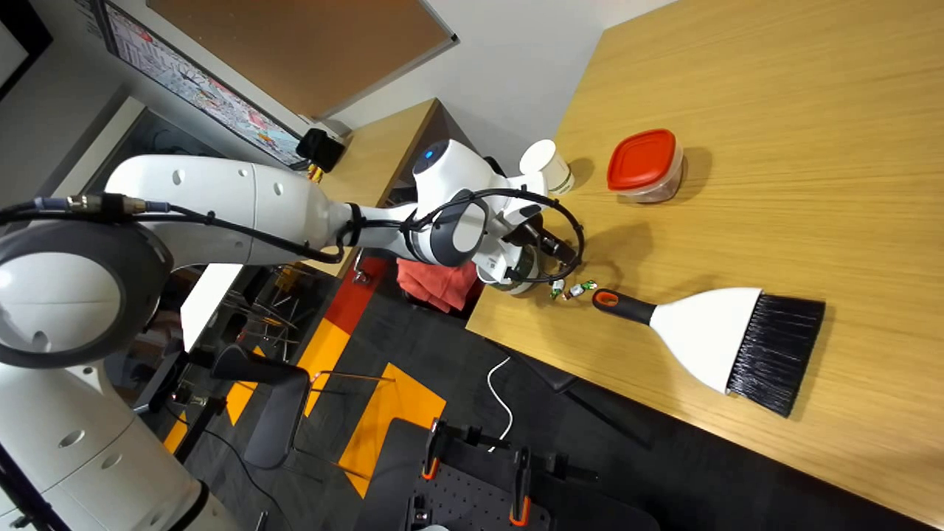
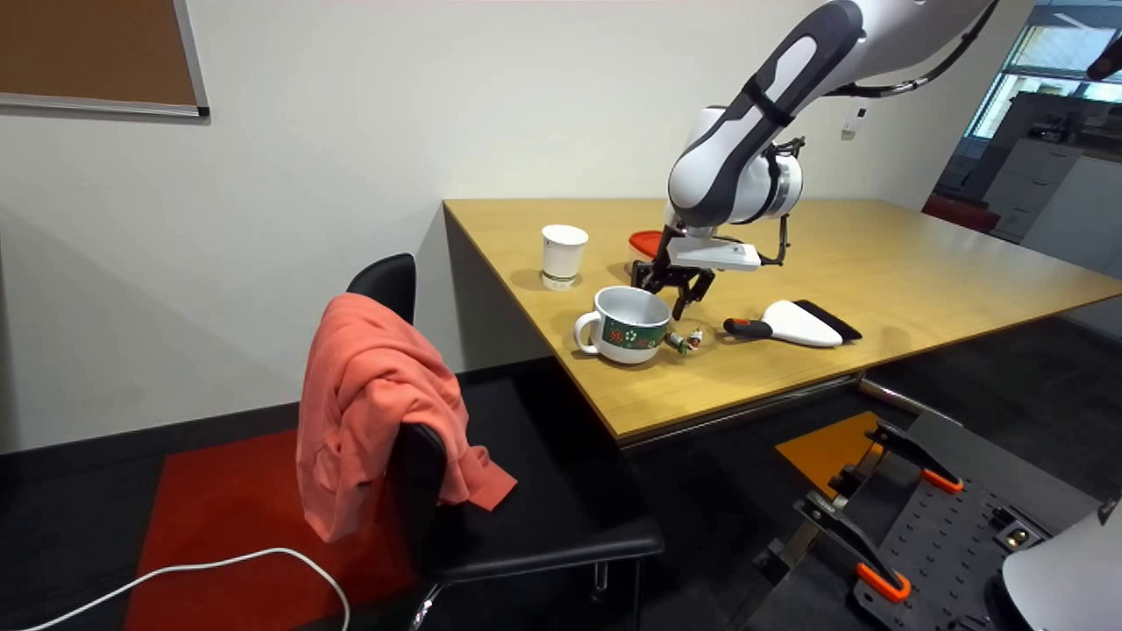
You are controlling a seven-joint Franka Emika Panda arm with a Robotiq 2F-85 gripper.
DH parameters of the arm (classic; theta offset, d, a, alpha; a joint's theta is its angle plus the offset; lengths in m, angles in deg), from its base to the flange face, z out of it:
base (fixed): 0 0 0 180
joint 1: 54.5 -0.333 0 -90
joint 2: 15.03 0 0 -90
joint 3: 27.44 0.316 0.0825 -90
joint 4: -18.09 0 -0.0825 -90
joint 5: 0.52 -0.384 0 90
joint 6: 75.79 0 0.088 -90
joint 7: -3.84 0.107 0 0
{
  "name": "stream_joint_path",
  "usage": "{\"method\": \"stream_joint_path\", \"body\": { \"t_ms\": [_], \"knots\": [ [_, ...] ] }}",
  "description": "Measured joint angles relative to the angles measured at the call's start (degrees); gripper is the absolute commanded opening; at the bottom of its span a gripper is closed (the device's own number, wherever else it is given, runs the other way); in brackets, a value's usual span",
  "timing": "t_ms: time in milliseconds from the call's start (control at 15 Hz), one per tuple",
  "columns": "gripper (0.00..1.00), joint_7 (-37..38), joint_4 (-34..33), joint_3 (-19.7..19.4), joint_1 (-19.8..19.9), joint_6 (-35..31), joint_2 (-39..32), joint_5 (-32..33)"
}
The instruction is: Put a sweet in the mug
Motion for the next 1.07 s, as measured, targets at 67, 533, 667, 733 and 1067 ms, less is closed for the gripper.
{"method": "stream_joint_path", "body": {
  "t_ms": [67, 533, 667, 733, 1067],
  "knots": [
    [0.51, 0.0, -0.32, -0.07, -0.03, 0.15, -0.43, 0.0],
    [0.05, 0.02, -1.96, -0.69, -0.59, 1.11, -2.53, 0.02],
    [0.06, 0.02, -2.01, -1.11, -1.07, 1.18, -2.55, 0.06],
    [0.06, 0.02, -2.01, -1.42, -1.39, 1.18, -2.44, 0.06],
    [0.06, -0.39, 1.84, -2.22, -2.15, 1.2, 5.71, 0.39]
  ]
}}
